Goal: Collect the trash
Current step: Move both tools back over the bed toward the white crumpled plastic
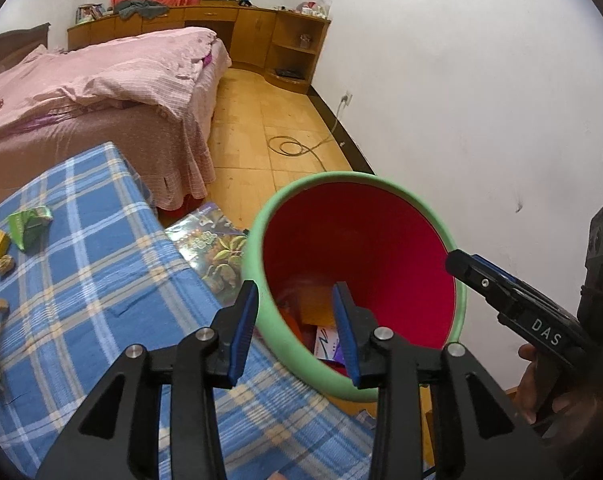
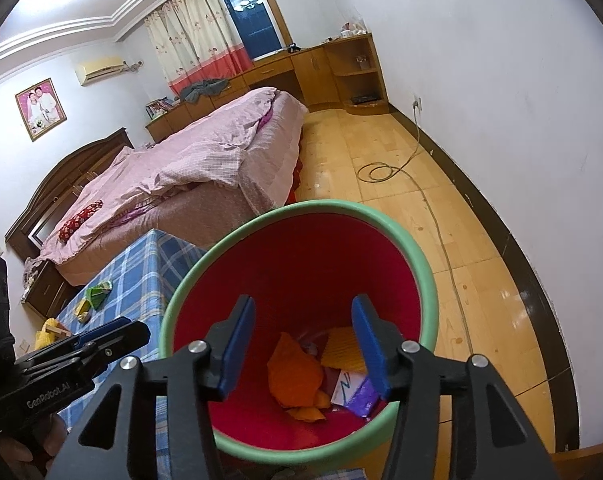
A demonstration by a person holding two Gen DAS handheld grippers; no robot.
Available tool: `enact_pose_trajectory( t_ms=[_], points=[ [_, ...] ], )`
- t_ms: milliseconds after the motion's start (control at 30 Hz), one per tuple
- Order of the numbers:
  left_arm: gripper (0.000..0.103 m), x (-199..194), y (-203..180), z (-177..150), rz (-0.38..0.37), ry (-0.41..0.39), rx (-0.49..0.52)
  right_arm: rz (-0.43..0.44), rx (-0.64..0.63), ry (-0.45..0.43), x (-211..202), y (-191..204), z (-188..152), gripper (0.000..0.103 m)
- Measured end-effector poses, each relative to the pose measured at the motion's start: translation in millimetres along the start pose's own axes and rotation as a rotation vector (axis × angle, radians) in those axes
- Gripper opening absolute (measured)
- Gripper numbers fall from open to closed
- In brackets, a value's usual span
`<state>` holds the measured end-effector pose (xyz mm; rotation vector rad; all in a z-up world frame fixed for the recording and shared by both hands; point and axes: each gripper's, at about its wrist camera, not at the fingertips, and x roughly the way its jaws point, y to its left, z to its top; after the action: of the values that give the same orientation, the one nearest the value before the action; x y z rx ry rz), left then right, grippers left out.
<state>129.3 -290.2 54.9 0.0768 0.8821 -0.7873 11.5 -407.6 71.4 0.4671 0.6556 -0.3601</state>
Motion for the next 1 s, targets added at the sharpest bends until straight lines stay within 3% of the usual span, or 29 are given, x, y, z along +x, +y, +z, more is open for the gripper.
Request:
enact_pose_trajectory(
  t_ms=[100, 267, 367, 467, 1000],
  points=[
    [0.041, -9, 8, -1, 0.012, -0.007, -0.019, 0.005, -0.010, -0.007, -5, 7, -2, 0.061],
    [0.057, -26, 22, -5, 0.059, -0.035, -0.052, 0.019, -0.019, -0.009, -11, 17, -7, 0.067],
    [0.059, -36, 33, -9, 0.089, -0.051, -0.068, 0.030, -0.024, -0.005, -13, 25, -9, 0.067],
    [0.070, -46, 48, -14, 0.119, -0.067, -0.093, 0.045, -0.031, -0.002, -15, 33, -10, 0.067],
    [0.071, -95, 145, -50, 0.322, -0.108, -0.238, 0.116, -0.099, 0.040, -3, 91, -26, 0.079]
  ],
)
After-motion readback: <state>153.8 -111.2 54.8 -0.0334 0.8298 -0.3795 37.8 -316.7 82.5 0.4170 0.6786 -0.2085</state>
